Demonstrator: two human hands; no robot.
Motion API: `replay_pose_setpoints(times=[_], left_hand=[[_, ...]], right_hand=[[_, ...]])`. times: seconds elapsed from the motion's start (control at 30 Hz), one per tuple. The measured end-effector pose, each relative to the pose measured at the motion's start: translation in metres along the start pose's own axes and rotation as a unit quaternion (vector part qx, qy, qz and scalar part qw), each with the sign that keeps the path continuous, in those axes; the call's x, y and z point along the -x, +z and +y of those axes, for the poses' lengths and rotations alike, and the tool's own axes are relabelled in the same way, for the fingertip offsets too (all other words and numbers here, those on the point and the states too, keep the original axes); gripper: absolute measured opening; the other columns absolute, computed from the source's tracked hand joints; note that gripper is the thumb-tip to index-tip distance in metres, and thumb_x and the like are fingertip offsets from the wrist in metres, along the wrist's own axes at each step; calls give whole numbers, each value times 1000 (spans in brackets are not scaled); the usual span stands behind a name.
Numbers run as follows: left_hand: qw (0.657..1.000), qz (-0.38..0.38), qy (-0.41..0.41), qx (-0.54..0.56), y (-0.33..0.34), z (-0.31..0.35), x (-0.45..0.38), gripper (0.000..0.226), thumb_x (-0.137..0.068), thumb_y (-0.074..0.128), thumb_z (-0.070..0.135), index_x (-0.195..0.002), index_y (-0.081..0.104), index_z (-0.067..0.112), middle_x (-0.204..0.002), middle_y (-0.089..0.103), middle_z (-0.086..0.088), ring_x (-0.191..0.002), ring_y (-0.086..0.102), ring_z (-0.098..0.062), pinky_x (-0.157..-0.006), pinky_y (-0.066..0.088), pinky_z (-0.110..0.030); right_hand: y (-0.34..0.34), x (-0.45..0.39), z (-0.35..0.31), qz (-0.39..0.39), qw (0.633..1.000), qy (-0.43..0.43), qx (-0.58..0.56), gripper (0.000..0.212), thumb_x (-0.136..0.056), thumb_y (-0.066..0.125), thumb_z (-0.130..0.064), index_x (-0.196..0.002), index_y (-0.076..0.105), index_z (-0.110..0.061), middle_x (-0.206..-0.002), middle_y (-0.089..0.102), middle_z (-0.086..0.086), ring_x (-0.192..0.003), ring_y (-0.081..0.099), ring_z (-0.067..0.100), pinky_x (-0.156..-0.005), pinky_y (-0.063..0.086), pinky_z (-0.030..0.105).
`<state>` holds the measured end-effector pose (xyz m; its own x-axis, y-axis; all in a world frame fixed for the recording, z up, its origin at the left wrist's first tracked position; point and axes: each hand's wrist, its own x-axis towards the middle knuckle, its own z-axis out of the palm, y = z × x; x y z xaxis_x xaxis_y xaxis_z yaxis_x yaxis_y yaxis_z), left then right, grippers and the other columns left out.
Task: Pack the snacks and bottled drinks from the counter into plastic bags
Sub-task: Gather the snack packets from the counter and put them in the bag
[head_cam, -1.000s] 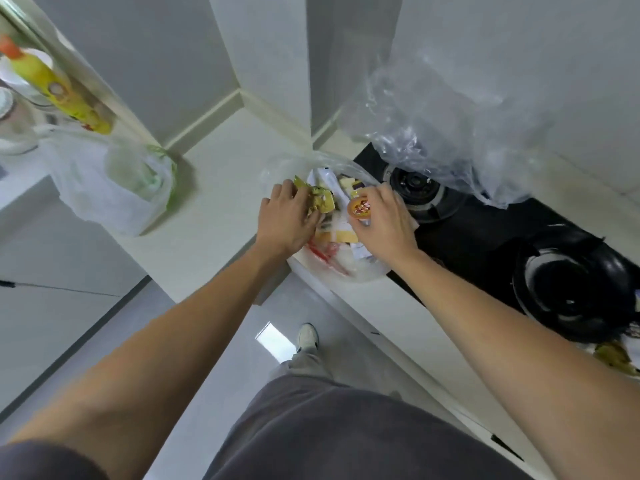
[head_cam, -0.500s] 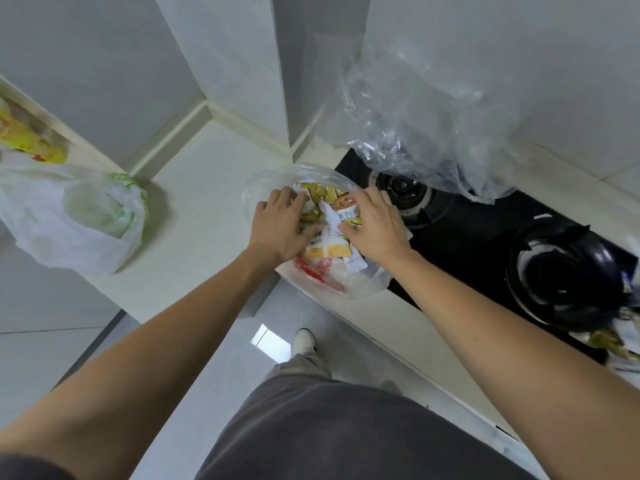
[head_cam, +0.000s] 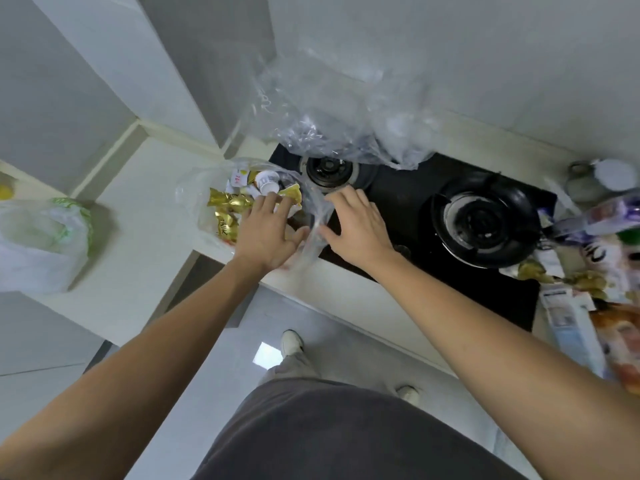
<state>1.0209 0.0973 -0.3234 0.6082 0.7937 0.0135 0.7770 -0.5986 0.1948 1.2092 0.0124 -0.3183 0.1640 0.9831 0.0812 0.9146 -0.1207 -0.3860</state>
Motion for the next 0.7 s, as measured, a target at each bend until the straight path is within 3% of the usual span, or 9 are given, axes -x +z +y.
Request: replay_pose_setpoints(times=[0.3, 0.53, 0.7], left_hand=[[998, 1, 64, 18, 25, 171, 15, 56, -93, 60, 53, -135, 55, 16, -127, 55, -11, -120, 50, -36, -96, 46, -53], [989, -30, 134, 53, 62, 314, 26, 53, -95, 60, 50, -136, 55, 16, -127, 55, -8, -116, 50, -33, -88, 48, -50], [977, -61, 192, 68, 83, 372, 18, 52, -95, 60, 47, -137, 53, 17, -128, 54, -7, -117, 50, -31, -88, 48, -47]], right_hand=[[-75, 135, 128, 35, 996, 77, 14, 51, -89, 74, -40, -133, 57, -19, -127, 54, -1, -121, 51, 24, -99, 48, 42], [-128, 231, 232, 28, 986, 153, 66, 48, -90, 73, -40, -130, 56, -18, -127, 55, 2, -122, 52, 26, -96, 51, 44], [-143, 259, 287, 12, 971, 230, 67, 50, -92, 71, -38, -131, 54, -14, -133, 54, 7, -130, 50, 31, -101, 49, 48]])
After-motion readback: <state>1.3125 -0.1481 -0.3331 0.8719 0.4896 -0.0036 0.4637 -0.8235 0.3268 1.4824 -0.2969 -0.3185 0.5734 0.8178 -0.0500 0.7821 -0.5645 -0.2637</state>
